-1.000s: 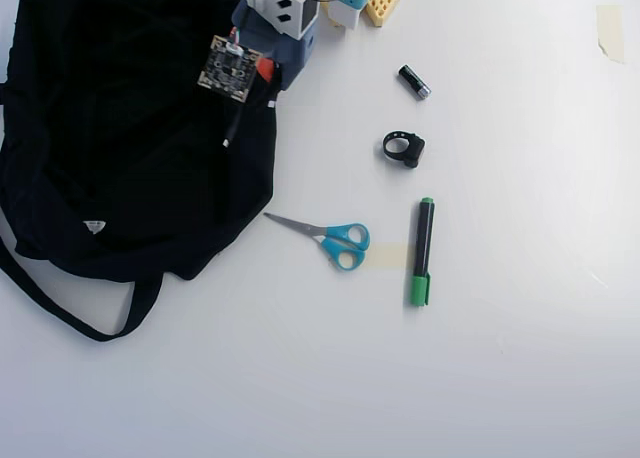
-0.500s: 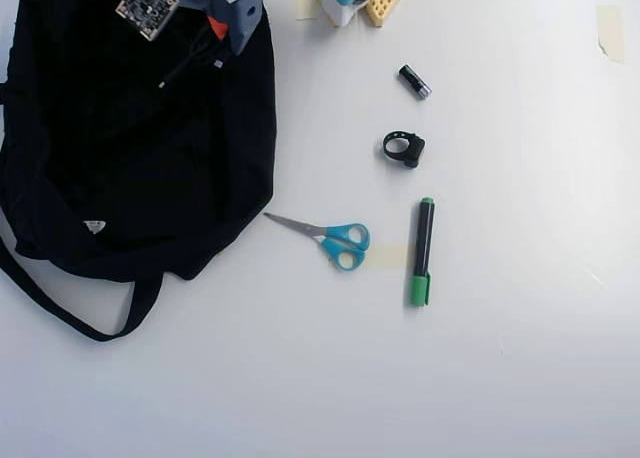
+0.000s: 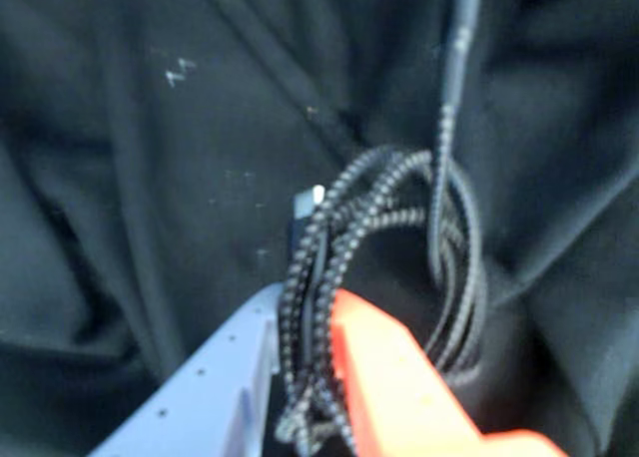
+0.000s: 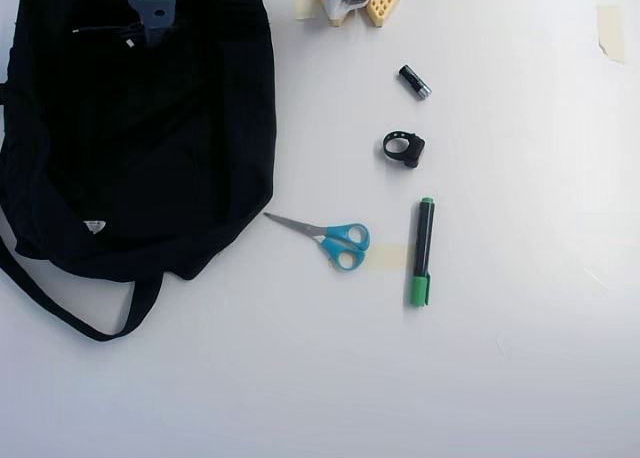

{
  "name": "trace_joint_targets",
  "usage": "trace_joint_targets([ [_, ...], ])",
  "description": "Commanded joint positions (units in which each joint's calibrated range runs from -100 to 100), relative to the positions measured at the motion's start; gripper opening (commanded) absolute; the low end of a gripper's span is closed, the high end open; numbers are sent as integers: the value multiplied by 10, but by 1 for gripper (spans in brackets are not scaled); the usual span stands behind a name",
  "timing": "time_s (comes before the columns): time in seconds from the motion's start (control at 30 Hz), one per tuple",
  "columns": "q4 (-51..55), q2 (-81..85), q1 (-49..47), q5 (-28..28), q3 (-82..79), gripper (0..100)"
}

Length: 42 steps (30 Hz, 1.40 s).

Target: Put the cable into the black bag

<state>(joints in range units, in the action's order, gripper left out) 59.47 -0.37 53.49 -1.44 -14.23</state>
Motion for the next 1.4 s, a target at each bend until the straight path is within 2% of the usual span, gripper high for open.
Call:
trace_joint_targets([
  [0.0, -37, -19, 4, -3, 22, 2],
  [0.07, -39, -25, 9, -3, 22, 3],
  [0.13, -38, -25, 8, -2, 22, 12],
  [0.23, -34, -25, 4, -2, 22, 18],
  [0.3, -31, -22, 3, -8, 21, 27],
  [0.43, 13, -11, -20, -12, 53, 28],
  [0.63, 199, -11, -61, -12, 239, 28],
  [0.77, 373, -10, -130, -44, 359, 28],
  [0.8, 398, -9, -160, -58, 375, 24],
  [0.87, 398, 29, -217, -66, 374, 7],
  [0.9, 398, 52, -252, -74, 372, 4],
  [0.97, 398, 94, -341, -114, 354, 3],
  [1.1, 379, 110, -500, -137, 313, 2],
  [1.37, 379, 111, -585, -132, 278, 2],
])
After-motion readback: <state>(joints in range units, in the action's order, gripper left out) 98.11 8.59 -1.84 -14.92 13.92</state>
